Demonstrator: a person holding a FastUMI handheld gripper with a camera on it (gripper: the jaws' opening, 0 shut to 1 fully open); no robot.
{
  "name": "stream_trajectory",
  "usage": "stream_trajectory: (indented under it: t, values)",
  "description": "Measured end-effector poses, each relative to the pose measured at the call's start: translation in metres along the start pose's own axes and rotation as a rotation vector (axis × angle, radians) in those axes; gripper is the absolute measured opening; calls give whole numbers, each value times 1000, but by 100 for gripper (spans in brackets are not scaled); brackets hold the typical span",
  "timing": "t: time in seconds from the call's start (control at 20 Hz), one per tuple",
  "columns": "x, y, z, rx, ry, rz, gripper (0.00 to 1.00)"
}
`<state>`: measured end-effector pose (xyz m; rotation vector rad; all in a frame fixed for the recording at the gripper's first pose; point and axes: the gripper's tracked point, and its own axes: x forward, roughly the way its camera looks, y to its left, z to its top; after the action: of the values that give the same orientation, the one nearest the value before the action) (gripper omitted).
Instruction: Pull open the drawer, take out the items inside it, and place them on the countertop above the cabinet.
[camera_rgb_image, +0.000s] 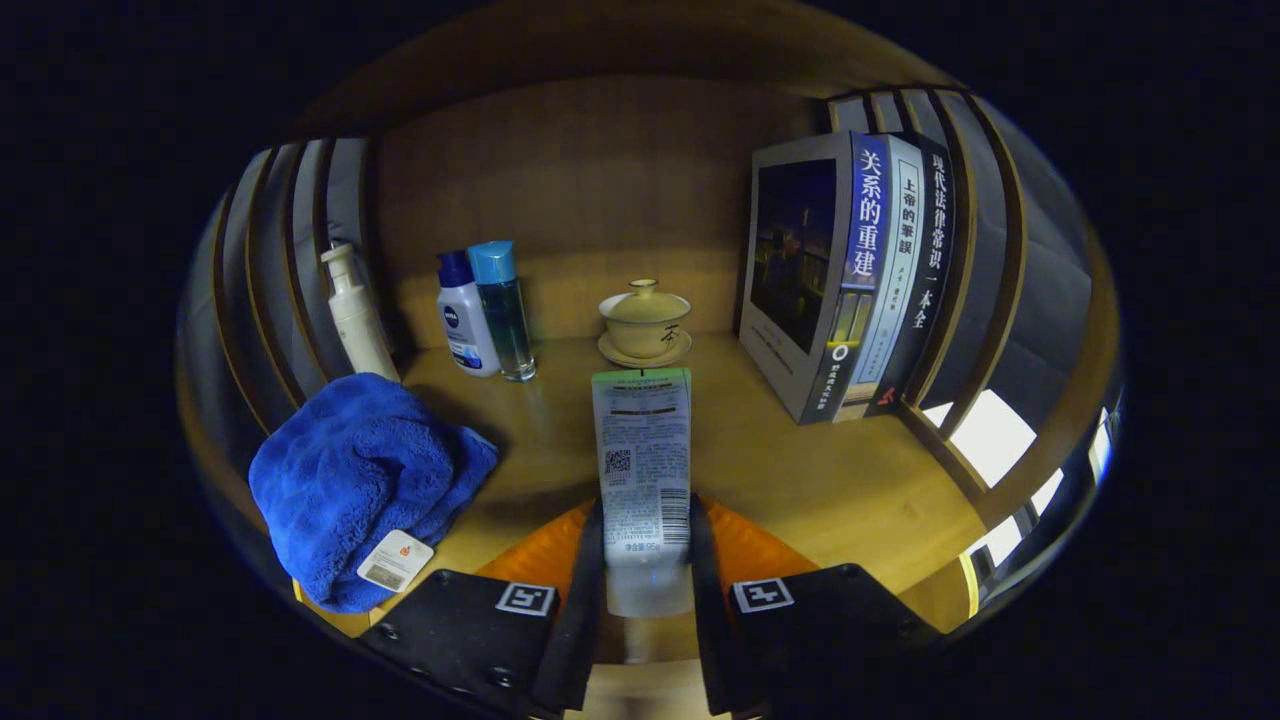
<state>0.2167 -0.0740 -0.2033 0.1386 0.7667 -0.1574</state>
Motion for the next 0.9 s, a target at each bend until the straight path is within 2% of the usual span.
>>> stream_trajectory:
  t: [0.15,0.4,0.6,0.65,0.9]
  values:
    - [8,3,-11,-2,29,14,53]
    - [5,-6,1,46,-55,-14,62]
    - [-1,-1,4,48,-101,-1,94]
    - [-5,2,9,44,-125,3,97]
    - [-51,18,29,26,-256,8,97]
